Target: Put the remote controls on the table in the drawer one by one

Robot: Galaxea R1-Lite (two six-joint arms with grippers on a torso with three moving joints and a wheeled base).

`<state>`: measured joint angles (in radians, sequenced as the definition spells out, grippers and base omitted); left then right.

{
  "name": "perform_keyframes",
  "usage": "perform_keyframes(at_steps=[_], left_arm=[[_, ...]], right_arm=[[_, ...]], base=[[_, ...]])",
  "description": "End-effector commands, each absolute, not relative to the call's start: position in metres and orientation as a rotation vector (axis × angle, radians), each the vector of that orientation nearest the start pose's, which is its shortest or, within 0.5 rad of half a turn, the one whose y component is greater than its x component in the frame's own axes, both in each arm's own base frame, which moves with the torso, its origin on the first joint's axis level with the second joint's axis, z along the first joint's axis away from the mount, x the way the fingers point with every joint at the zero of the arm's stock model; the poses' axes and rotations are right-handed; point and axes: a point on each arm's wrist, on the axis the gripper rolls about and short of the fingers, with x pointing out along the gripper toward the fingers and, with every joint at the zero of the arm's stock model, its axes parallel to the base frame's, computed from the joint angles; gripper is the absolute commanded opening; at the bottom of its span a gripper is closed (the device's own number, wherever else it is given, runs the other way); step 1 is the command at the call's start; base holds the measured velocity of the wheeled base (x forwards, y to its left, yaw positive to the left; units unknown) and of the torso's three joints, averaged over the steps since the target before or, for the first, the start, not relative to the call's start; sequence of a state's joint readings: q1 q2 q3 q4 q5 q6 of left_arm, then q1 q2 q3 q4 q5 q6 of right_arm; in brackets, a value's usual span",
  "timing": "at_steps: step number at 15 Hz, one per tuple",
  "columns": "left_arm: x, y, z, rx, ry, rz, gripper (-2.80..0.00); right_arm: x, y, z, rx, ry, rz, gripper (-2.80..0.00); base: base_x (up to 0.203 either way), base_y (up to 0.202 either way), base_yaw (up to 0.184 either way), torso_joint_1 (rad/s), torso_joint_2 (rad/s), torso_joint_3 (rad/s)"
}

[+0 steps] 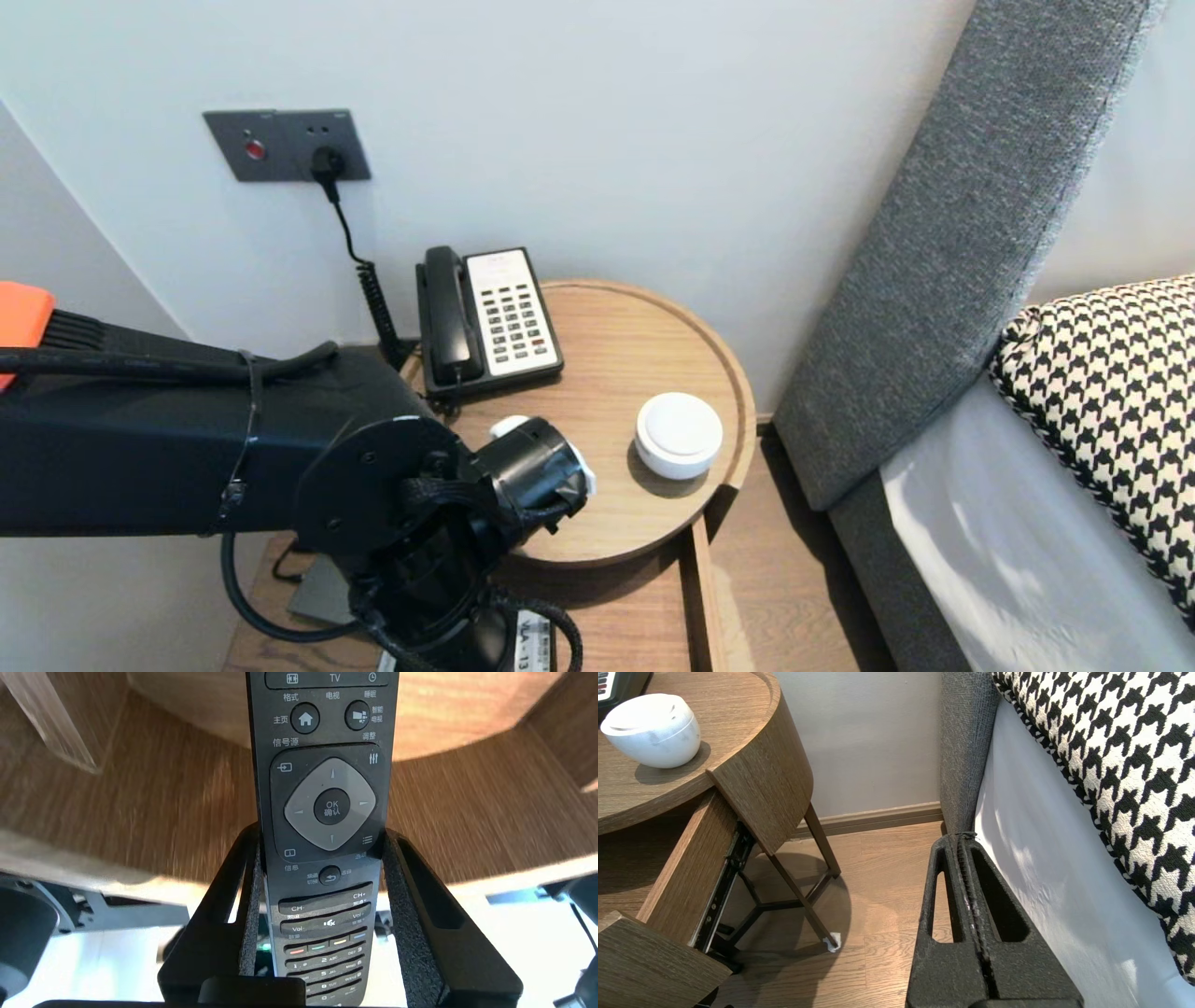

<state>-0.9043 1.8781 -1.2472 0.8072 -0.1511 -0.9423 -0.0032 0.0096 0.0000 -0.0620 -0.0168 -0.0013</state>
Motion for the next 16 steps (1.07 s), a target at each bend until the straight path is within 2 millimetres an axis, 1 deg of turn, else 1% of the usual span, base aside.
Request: perform_keyframes(at_steps=[1,7,11,13,16], left_arm=[[0.18,-0.229,0.14,-0.183,1.611,-0.115,-2.8],[0.192,-0.23,0.135,-0.215,1.583,-0.11,-2.8],[0.201,-0.226,0.134,-0.227,1.566,-0.1,-2.8],[0.208,-0.225,0.128,-0.214,1.546,-0.062,-2.8],[0.215,-0.227,0.123,-0.227,1.481,-0.076,-2.8]], right_arm=[[-0.02,0.0,0.074,-0.001,-0.025,-0.02,-2.8],[-0.02,0.0,0.074,-0.001,-0.025,-0.02,-2.8],[-0.02,0.0,0.074,-0.001,-0.025,-0.02,-2.8],[-0.02,0.0,0.074,-0.001,-0.025,-0.02,-2.8],[-0.02,0.0,0.074,-0.001,-0.026,-0.02,-2.8]], base=[[0.0,0.0,0.0,0.0,0.0,0.0],[0.0,0.0,0.0,0.0,0.0,0.0],[0.0,0.0,0.0,0.0,0.0,0.0],[0.0,0.0,0.0,0.0,0.0,0.0],[0.0,0.0,0.0,0.0,0.0,0.0]])
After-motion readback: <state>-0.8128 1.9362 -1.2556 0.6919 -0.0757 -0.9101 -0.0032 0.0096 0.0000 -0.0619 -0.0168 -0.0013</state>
